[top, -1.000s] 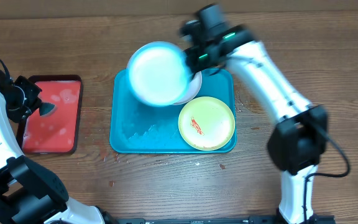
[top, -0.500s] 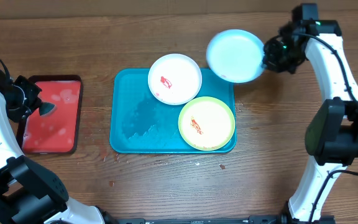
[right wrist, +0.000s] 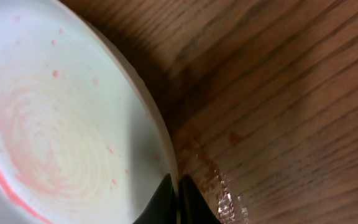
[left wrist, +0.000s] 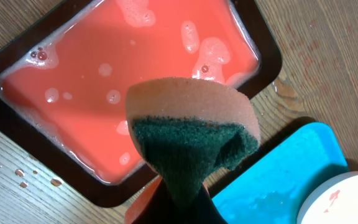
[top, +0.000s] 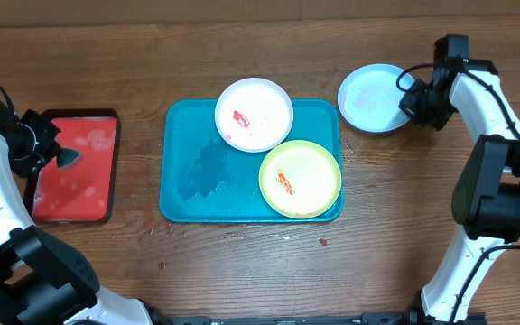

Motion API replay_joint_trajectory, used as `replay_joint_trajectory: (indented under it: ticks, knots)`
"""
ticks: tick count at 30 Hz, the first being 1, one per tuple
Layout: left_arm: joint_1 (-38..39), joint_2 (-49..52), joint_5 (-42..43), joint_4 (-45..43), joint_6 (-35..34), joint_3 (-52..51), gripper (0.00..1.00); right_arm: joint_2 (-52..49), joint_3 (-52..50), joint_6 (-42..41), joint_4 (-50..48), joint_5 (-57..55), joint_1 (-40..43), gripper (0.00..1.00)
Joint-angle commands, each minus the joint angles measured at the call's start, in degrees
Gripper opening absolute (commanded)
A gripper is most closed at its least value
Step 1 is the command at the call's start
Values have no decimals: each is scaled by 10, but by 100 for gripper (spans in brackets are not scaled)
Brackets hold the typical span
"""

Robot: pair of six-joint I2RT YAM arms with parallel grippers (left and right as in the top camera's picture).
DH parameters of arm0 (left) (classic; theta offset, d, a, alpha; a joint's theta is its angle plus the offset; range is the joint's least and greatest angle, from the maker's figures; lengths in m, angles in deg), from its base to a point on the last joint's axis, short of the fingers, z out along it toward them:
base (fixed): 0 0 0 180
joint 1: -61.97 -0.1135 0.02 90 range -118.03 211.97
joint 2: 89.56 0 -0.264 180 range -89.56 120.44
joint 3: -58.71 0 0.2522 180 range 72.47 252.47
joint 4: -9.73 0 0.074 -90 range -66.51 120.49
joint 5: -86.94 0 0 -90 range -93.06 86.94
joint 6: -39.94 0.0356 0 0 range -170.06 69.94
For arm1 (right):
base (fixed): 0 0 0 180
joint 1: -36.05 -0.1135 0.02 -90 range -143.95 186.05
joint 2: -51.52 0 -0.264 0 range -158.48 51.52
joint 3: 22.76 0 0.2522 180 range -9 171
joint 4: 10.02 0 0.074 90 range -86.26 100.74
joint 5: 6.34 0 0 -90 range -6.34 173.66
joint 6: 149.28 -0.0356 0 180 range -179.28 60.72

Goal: Clean dirty plates on tray and stack at the side
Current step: 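Carry the light-blue plate right and set it on the table, then reach the right gripper to the white plate rim and grip it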

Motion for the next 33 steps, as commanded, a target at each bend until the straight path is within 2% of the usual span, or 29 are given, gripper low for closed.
replay_joint_trajectory:
  ticks: [1,2,4,6,11,15,19,22,24,26,33]
  knots:
    - [2,-6,7,-3,-5,5,4,17,-21,-14,-14,-16,6,9]
    - [2,-6,7,-4,-5,5,4,17,-23,-14,-14,-15,6,31]
    - [2,-6,7,-4,-5,5,4,17,-21,-4,-14,-7,6,42]
    - [2,-6,7,-4,-5,5,4,20,-5,36,1,10,7,63]
    - [2,-6,7,-4,-5,5,4,43,93,49,91,16,5,66]
    - [2,-6,7,-5,-5,5,4,59,190,134,138,93,-14,71]
    - [2,-6,7,-5,-5,5,4,62,219,226,111,198,-50,71]
    - [2,-6,7,-5,-5,5,4,54,210,267,68,214,-98,71]
    - [2,-6,7,-5,-5,5,4,32,193,301,15,199,-158,72]
    - [2,-6,7,-7,-5,5,4,-1,181,305,-25,118,-215,72]
    - [2,-6,7,-7,-3,5,4,-103,181,322,-71,-43,-325,72]
